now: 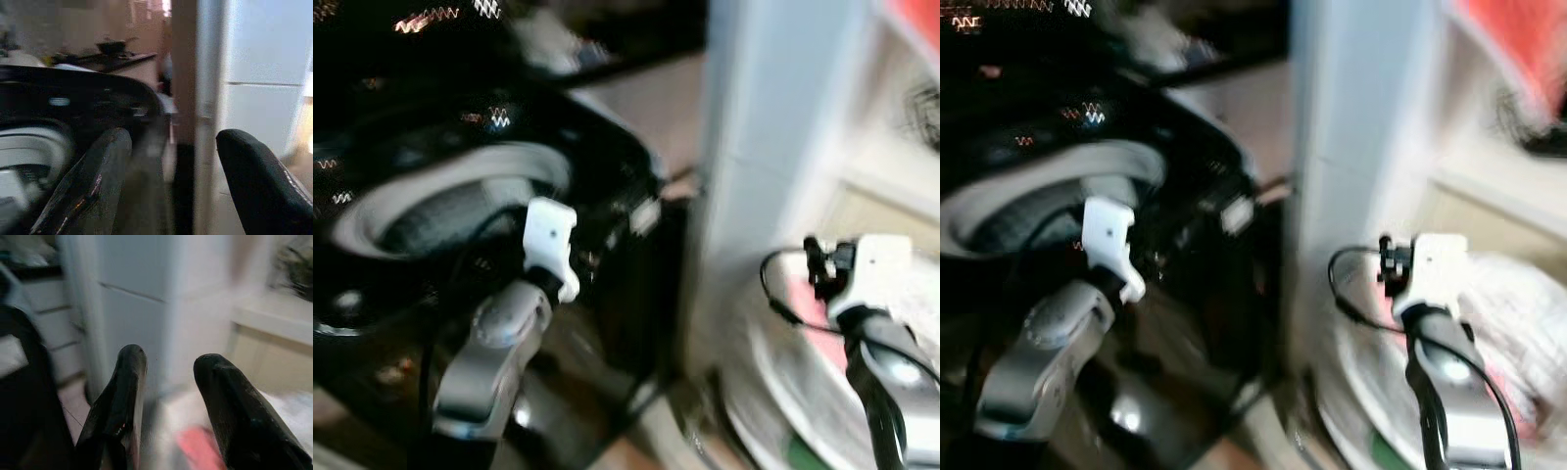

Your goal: Clothes washing

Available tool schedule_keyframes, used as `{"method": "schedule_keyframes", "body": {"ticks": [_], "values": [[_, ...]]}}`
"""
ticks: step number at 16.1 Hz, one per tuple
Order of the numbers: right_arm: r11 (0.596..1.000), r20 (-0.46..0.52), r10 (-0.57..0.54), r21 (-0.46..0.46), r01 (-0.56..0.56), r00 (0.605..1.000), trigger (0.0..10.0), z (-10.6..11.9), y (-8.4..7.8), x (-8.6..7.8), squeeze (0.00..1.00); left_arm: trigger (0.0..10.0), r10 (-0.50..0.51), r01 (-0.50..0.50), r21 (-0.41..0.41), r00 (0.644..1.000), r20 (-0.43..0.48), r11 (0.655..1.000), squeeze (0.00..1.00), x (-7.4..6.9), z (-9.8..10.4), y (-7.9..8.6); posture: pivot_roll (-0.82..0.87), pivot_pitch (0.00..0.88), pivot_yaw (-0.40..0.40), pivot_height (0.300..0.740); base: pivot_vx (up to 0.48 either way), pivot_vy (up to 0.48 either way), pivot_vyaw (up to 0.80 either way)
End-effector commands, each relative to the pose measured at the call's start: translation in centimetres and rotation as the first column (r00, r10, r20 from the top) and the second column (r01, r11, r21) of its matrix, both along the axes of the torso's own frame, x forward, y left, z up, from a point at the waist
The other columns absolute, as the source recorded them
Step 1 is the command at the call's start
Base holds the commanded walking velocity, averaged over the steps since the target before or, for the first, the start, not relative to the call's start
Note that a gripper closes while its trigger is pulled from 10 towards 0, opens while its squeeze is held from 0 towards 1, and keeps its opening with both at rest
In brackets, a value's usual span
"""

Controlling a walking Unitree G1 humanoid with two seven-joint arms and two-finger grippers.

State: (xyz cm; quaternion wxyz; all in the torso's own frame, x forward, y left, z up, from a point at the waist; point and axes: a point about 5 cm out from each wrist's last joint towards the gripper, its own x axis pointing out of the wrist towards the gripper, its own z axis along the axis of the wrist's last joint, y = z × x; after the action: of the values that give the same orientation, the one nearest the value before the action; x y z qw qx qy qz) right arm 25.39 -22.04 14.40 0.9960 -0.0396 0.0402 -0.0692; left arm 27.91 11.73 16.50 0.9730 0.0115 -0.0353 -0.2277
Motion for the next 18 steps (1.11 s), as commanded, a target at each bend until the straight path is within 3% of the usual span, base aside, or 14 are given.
{"method": "schedule_keyframes", "body": {"ticks": [1, 4, 6, 9, 11, 14, 18], "values": [[0.999, 0.003, -0.021, 0.026, 0.021, 1.000, 10.0, 0.0, -0.1, 0.0, 0.00, 10.0, 0.011, -0.011, 0.012, 1.000, 0.002, 1.000, 0.00, 0.1, 0.1, 0.5, -0.13, 0.000, 0.026, 0.740, 0.431, 0.000, 0.00], [0.994, -0.060, -0.107, -0.006, 0.107, 0.992, 10.0, -1.0, -1.5, -0.4, 0.00, 10.0, -0.134, 0.134, -0.018, 0.991, 0.005, 0.991, 0.00, -1.2, 0.0, -1.0, -0.13, 0.000, 0.025, 0.740, 0.000, 0.000, 0.00], [0.996, -0.049, -0.085, 0.002, 0.085, 0.995, 10.0, -0.7, -1.2, -0.4, 0.00, 10.0, -0.141, 0.141, -0.022, 0.990, 0.014, 0.990, 0.00, -1.4, 0.0, -1.0, -0.13, 0.000, 0.019, 0.740, 0.000, 0.000, 0.00], [0.996, -0.051, -0.052, 0.065, 0.055, 0.997, 10.0, -1.0, 0.2, -0.6, 0.00, 10.0, -0.124, 0.124, 0.008, 0.992, 0.035, 0.992, 0.00, -1.4, 0.2, -0.8, -0.12, 0.000, 0.015, 0.740, 0.000, 0.000, 0.00], [0.995, -0.046, -0.012, 0.101, 0.017, 0.999, 10.0, -1.2, 1.3, -1.0, 0.00, 10.0, -0.122, 0.122, 0.000, 0.992, 0.036, 0.993, 0.00, -1.5, 0.2, -0.6, -0.12, 0.000, 0.015, 0.740, 0.000, 0.000, -0.80], [0.991, -0.045, -0.008, 0.130, 0.014, 0.999, 10.0, -1.2, 2.3, -1.6, 0.00, 10.0, -0.117, 0.117, -0.009, 0.992, 0.042, 0.993, 0.00, -1.4, 0.3, -0.4, -0.13, 0.000, 0.017, 0.740, 0.000, -0.348, -0.80], [0.990, -0.058, 0.025, 0.141, -0.016, 0.998, 10.0, -1.2, 3.7, -2.2, 0.00, 10.0, -0.106, 0.106, 0.007, 0.994, 0.040, 0.994, 0.00, -1.2, 0.2, 0.2, -0.14, 0.000, 0.017, 0.740, 0.000, -0.371, 0.00]]}}
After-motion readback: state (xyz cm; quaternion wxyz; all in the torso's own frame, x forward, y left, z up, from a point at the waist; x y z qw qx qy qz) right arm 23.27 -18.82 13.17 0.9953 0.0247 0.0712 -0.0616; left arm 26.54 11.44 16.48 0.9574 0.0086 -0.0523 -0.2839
